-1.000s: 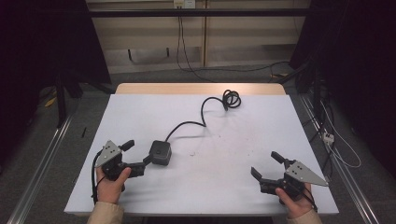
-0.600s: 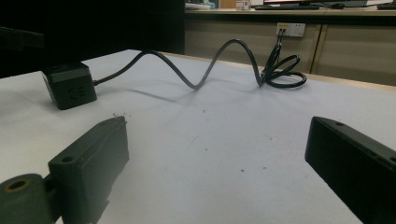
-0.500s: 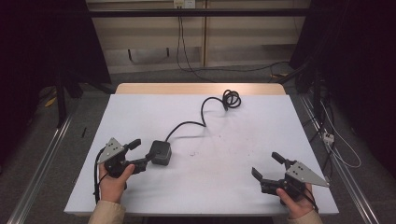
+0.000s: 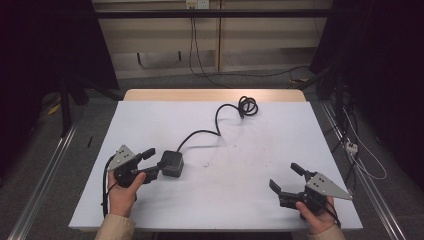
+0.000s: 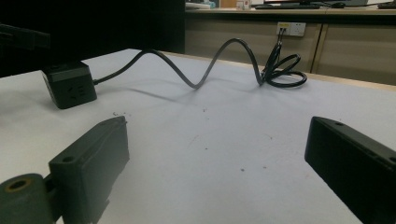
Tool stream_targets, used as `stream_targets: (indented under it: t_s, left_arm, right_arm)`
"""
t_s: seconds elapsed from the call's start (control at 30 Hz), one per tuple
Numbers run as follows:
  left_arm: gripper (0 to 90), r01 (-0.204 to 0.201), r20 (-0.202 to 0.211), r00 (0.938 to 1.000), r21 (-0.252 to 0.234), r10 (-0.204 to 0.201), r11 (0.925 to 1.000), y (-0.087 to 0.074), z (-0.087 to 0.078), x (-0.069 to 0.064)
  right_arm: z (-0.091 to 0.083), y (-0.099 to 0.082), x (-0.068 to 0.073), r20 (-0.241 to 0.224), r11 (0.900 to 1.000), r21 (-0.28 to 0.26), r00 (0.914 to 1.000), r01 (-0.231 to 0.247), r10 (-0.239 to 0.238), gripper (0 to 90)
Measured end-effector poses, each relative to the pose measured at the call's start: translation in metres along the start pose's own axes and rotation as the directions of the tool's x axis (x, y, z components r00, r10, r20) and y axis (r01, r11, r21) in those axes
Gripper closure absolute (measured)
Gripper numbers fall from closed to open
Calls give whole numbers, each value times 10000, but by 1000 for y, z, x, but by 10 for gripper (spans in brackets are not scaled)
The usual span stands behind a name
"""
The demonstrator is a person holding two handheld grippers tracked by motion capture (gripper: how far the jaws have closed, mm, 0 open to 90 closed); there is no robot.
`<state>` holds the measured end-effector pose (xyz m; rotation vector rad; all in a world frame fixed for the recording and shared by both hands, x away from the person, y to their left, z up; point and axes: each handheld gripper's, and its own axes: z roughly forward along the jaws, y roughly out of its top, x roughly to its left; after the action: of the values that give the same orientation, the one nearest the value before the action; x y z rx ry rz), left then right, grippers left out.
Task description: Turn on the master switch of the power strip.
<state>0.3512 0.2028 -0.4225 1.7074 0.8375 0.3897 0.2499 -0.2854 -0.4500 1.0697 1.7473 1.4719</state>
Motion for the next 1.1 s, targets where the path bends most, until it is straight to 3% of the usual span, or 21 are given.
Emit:
stream_targets:
  t_s: [1.1]
  left_arm:
    - [686,302,467,9983,683,-334,9972,9,9,0]
  right_arm:
    - [0,0,0,-12,10000,33,10000,43,-43,62]
